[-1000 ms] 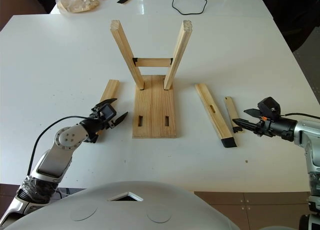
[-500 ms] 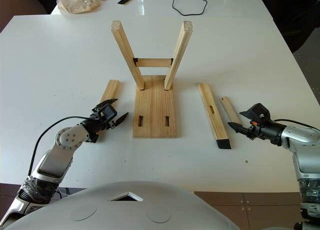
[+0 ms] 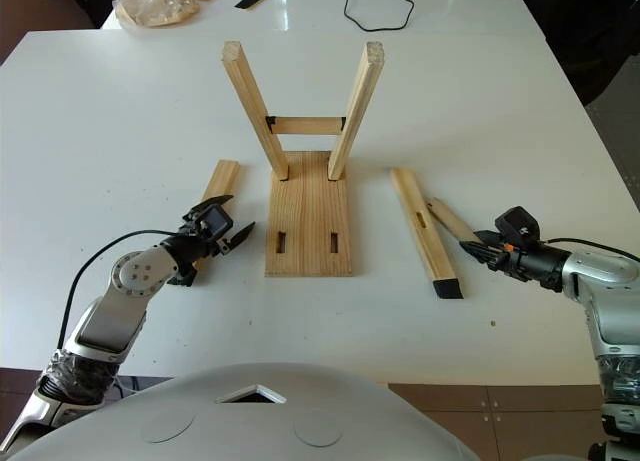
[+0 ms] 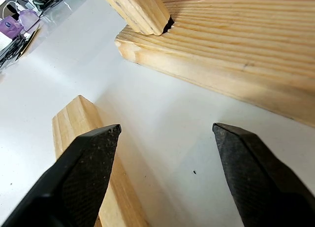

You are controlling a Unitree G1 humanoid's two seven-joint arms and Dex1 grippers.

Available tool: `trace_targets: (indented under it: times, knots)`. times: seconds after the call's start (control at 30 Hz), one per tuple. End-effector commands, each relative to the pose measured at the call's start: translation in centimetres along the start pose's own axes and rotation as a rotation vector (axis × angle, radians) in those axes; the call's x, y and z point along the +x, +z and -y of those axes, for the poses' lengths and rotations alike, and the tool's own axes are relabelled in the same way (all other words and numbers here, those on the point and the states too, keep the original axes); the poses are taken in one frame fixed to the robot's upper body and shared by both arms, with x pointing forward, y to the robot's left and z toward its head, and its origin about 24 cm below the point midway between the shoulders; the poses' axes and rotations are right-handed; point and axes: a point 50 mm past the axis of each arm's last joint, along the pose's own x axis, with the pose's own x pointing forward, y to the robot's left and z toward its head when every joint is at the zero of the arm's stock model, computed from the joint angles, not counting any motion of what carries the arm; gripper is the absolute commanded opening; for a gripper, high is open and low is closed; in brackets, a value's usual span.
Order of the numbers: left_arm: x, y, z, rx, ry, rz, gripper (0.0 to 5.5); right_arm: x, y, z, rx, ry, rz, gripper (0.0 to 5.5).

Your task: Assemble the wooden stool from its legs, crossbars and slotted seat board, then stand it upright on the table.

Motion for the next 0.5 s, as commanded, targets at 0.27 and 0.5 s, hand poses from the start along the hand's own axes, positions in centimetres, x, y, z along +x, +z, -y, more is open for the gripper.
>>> trace_targets:
  times: [0.27, 0.5]
  knots:
    - [-0.5, 1.6, -2.5, -0.055, 0.049, 0.064, 3.46, 0.7, 2.5, 1.9, 0.075, -0.127, 0.11, 1.29]
    - [-3.1, 4.8, -4.7, -0.122, -0.005, 0.181, 3.46, -2.3, 9.3, 1.8, 0.134, 0.025, 0.5, 1.29]
